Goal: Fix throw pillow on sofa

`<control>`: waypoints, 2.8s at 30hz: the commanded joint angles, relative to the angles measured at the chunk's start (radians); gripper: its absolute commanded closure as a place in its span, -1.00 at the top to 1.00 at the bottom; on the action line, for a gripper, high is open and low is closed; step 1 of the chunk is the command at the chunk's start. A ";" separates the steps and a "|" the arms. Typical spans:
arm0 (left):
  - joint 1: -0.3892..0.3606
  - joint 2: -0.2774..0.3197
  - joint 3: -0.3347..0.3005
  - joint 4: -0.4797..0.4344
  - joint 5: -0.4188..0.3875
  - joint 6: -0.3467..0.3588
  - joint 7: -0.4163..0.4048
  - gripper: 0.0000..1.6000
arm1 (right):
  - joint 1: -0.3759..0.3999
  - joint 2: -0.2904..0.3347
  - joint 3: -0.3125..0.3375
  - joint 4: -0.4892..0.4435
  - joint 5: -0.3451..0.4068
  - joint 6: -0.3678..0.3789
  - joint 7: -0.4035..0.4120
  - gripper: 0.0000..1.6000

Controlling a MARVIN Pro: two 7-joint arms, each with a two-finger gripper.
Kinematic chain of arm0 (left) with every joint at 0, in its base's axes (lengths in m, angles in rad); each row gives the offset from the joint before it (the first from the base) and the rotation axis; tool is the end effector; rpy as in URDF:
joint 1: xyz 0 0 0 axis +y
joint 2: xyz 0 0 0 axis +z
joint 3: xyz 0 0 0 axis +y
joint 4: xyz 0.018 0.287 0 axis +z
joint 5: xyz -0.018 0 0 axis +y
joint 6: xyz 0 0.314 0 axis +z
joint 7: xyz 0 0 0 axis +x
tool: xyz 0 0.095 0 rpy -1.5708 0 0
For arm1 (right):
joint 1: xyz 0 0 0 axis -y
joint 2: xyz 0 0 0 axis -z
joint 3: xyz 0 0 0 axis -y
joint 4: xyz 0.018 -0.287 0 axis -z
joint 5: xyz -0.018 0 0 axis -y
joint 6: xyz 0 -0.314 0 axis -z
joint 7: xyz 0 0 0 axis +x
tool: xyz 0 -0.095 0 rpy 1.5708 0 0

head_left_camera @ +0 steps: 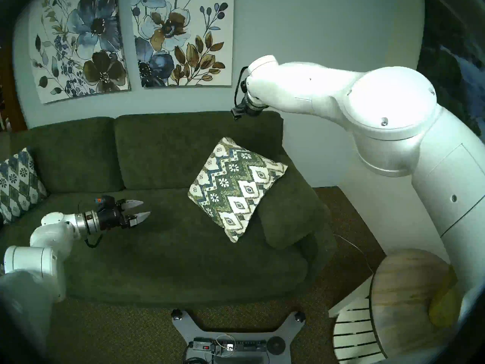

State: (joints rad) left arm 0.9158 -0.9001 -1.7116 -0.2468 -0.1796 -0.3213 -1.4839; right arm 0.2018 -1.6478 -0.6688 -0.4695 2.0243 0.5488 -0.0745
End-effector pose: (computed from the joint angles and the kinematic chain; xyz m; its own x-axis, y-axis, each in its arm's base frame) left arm 0.4025 0.3110 -0.3433 0.2689 -0.1096 0.9569 -0.7121 -0.6916 0.1209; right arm 0.6478 0.1718 -0.0284 0.4568 0.4468 0.7692 0.3754 -0.8808 0.2886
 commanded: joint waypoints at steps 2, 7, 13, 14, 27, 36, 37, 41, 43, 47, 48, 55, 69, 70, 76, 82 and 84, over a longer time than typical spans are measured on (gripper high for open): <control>-0.031 0.004 0.001 -0.004 -0.010 -0.004 0.000 1.00 | 0.085 0.024 0.000 -0.151 -0.017 0.004 0.052 1.00; -0.026 0.002 0.006 -0.006 -0.006 -0.010 0.000 1.00 | 0.090 0.033 0.004 -0.237 -0.009 0.008 0.060 1.00; -0.023 0.002 0.009 -0.007 -0.005 -0.016 0.000 1.00 | 0.086 0.053 0.001 -0.328 -0.005 0.014 0.059 1.00; -0.022 0.002 0.009 -0.008 -0.005 -0.017 0.000 1.00 | 0.086 0.059 -0.002 -0.343 -0.005 0.016 0.057 1.00; -0.021 0.003 0.013 -0.010 -0.004 -0.027 0.000 1.00 | 0.106 0.136 -0.022 -0.497 0.003 0.032 0.006 1.00; -0.019 0.002 0.014 -0.010 -0.003 -0.033 0.000 1.00 | 0.142 0.175 -0.025 -0.570 0.011 0.018 -0.037 1.00; -0.019 0.002 0.014 -0.010 -0.003 -0.034 0.000 1.00 | 0.143 0.179 -0.025 -0.577 0.012 0.016 -0.041 1.00; -0.019 0.002 0.014 -0.010 -0.003 -0.037 0.000 1.00 | 0.150 0.194 -0.023 -0.628 0.020 0.006 -0.064 1.00; -0.019 0.002 0.014 -0.010 -0.003 -0.038 0.000 1.00 | 0.152 0.201 -0.024 -0.656 0.024 0.002 -0.076 1.00; -0.019 0.002 0.015 -0.011 -0.003 -0.041 0.002 1.00 | 0.162 0.217 -0.023 -0.712 0.035 -0.008 -0.101 1.00; -0.019 0.002 0.015 -0.011 -0.003 -0.042 0.003 1.00 | 0.166 0.218 -0.021 -0.725 0.037 -0.010 -0.107 1.00; -0.018 0.002 0.016 -0.011 -0.003 -0.047 0.008 1.00 | 0.223 0.225 -0.003 -0.813 0.051 -0.024 -0.166 1.00; -0.017 0.002 0.018 -0.010 -0.002 -0.056 0.019 1.00 | 0.300 0.290 0.008 -0.975 0.106 -0.048 -0.306 1.00; -0.017 0.002 0.018 -0.010 -0.002 -0.057 0.019 1.00 | 0.301 0.299 0.003 -0.985 0.112 -0.049 -0.315 1.00; -0.016 0.002 0.019 -0.010 -0.002 -0.061 0.024 1.00 | 0.287 0.360 -0.042 -1.049 0.153 -0.057 -0.373 1.00; -0.016 0.001 0.021 -0.010 -0.002 -0.064 0.027 1.00 | 0.287 0.409 -0.093 -1.128 0.196 -0.080 -0.428 1.00; -0.016 0.001 0.021 -0.010 -0.002 -0.065 0.028 1.00 | 0.290 0.421 -0.104 -1.155 0.208 -0.089 -0.443 1.00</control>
State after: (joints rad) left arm 0.9092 -0.8979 -1.6894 -0.2530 -0.1784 -0.3891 -1.4469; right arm 0.4708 -1.3055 -0.7453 -1.5564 2.2011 0.4846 -0.4594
